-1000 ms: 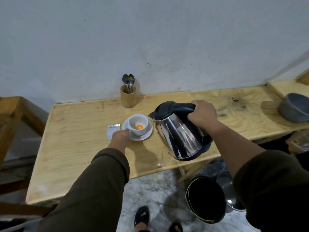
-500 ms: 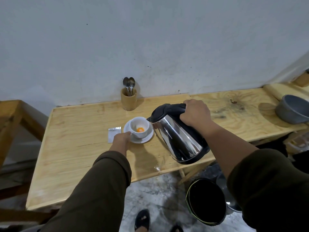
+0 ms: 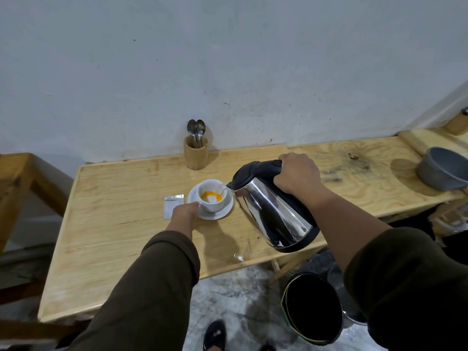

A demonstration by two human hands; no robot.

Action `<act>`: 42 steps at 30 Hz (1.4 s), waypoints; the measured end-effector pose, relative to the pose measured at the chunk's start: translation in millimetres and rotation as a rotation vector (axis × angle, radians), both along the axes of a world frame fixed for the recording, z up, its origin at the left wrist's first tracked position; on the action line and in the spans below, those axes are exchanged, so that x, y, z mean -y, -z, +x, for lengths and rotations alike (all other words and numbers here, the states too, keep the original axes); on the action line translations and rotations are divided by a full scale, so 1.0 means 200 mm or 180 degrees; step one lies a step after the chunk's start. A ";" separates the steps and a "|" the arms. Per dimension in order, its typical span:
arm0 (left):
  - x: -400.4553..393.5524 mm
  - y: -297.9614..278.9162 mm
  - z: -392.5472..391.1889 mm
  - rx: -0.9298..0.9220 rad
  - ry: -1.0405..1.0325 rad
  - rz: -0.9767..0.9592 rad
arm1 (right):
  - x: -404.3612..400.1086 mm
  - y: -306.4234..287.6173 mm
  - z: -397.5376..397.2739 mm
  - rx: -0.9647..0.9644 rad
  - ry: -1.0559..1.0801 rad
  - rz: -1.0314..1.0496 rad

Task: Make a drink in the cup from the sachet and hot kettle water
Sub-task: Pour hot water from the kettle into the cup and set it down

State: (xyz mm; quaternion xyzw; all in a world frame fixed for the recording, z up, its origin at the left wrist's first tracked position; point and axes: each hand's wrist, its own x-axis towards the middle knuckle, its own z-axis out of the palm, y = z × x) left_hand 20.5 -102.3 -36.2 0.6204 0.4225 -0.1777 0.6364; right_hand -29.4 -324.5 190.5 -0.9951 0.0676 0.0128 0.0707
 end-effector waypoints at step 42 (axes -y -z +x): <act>0.04 -0.10 -0.03 -0.0122 0.0183 0.0277 | -0.02 -0.06 0.00 -0.0092 -0.0001 -0.0173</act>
